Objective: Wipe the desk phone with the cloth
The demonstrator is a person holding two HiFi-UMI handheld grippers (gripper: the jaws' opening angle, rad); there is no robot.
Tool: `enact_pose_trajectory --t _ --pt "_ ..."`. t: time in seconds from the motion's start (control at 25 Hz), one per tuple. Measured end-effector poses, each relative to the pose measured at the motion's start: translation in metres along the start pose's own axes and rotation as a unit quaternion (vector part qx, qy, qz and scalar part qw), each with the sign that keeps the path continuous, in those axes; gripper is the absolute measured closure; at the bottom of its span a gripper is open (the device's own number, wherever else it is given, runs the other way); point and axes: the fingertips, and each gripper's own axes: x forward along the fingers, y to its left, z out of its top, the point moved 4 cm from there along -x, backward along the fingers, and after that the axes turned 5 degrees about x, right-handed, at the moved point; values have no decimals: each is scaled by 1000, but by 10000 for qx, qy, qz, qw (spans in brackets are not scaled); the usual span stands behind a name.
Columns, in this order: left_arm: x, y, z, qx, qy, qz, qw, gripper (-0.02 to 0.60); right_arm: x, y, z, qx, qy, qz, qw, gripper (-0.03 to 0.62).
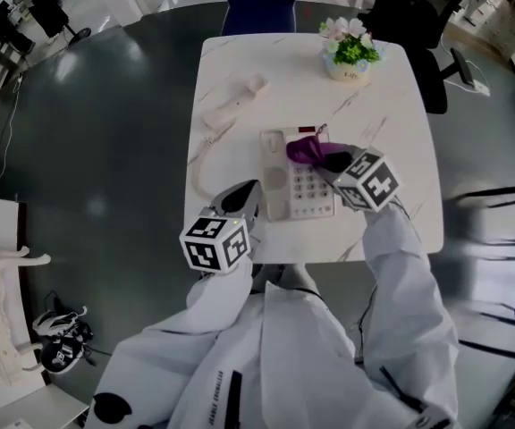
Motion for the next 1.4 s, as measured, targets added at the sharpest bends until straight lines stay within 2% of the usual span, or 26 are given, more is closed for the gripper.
enact_pose_trajectory --t 0.52,1.4 --pt "-14 -10 -18 -253 84 172 9995 584 -10 24 -17 -103 183 336 9992 556" --pt "-27 -38 -41 -368 120 374 9986 584 -18 47 -47 -222 370 749 9963 556"
